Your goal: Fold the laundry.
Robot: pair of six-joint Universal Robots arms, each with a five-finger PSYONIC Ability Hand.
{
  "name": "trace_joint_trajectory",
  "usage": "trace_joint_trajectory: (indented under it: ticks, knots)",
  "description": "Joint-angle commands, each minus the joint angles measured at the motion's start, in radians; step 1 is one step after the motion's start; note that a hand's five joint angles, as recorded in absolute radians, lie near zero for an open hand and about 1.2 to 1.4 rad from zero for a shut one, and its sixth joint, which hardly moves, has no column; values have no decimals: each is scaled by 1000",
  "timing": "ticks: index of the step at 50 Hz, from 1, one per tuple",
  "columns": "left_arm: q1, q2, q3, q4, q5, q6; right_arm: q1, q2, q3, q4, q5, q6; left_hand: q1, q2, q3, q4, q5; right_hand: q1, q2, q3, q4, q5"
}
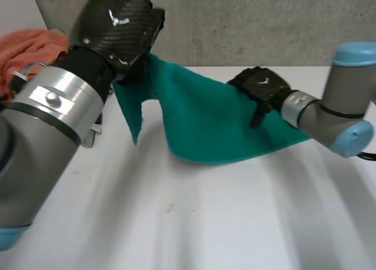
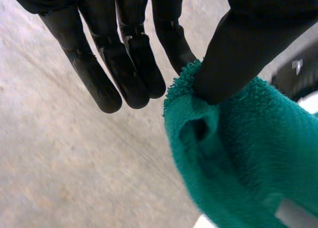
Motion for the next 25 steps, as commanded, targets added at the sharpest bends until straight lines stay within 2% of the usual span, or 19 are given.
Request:
trace_joint_trajectory:
  ticks: [1,4,6,7,12,15,20,25]
  knots:
    - [-17,123,-1,-11,18,26,114,262,-356,121,-18,51,237,201,206,197,238,-40,-30,-34,-38,-48]
    - [-17,145,-1,-11,26,22,142,326,-429,116,26,88,237,201,206,197,238,-40,-30,-34,-38,-48]
    - [-16,156,1,-12,32,20,161,374,-481,107,86,117,237,201,206,197,238,652,662,658,654,644]
    - [-13,156,-1,-11,34,20,167,397,-516,86,129,128,237,201,206,197,238,1177,1186,1182,1179,1168]
    - [20,140,1,-5,30,28,141,353,-595,-63,285,159,237,201,206,197,238,1182,1192,1187,1184,1174]
    - [82,105,10,0,32,22,107,253,-583,-157,344,168,237,201,206,197,238,1182,1192,1187,1184,1174]
    - [182,35,48,23,32,19,93,66,-448,-227,330,179,237,201,206,197,238,1182,1192,1187,1184,1174]
    - [201,-56,85,29,30,2,102,-107,-172,-220,261,162,237,201,206,197,238,1182,1192,1187,1184,1174]
